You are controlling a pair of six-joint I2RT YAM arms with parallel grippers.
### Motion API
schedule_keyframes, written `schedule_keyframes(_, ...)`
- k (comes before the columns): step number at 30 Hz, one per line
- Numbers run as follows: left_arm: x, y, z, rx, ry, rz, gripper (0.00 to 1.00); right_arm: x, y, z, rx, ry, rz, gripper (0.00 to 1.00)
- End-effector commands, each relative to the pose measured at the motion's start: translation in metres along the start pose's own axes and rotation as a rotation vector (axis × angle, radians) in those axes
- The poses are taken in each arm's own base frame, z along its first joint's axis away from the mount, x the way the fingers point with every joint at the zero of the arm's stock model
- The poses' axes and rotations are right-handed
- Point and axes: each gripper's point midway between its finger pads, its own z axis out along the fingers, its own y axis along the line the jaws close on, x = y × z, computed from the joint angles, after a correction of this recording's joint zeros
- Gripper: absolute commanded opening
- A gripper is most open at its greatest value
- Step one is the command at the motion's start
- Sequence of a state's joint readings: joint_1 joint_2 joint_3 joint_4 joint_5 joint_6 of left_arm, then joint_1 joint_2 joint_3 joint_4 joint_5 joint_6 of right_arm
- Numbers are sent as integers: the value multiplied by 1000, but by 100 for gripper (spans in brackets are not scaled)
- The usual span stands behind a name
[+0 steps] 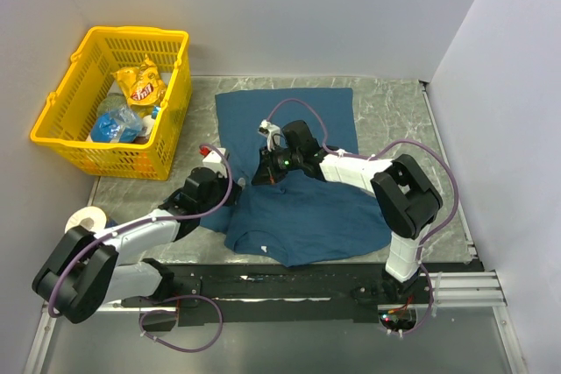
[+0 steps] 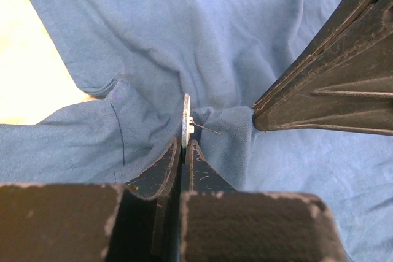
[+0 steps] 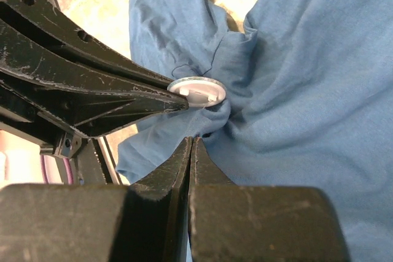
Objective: Pin the brooch onto the clothing
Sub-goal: Pin the brooch to the clothes.
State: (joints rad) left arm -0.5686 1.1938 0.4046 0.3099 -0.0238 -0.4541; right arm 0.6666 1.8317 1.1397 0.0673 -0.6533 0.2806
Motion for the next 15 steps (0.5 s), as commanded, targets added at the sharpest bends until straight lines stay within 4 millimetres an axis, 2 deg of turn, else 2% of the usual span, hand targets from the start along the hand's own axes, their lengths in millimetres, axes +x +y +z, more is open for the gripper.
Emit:
schedule_keyframes(1, -28, -15, 3, 49, -71, 6, 1, -23, 15, -9, -45, -64, -40, 0)
schedule_keyframes(3, -31, -17, 3, 52, -80, 1, 1, -22, 14, -7, -45, -62, -39, 0)
schedule_keyframes(7, -37, -34, -1, 144, -102, -17, 1, -19, 12, -4, -44, -52, -28, 0)
schedule_keyframes(15, -39, -48, -6, 221, -118, -54, 1, -16, 6, -4, -24, -54, -20, 0)
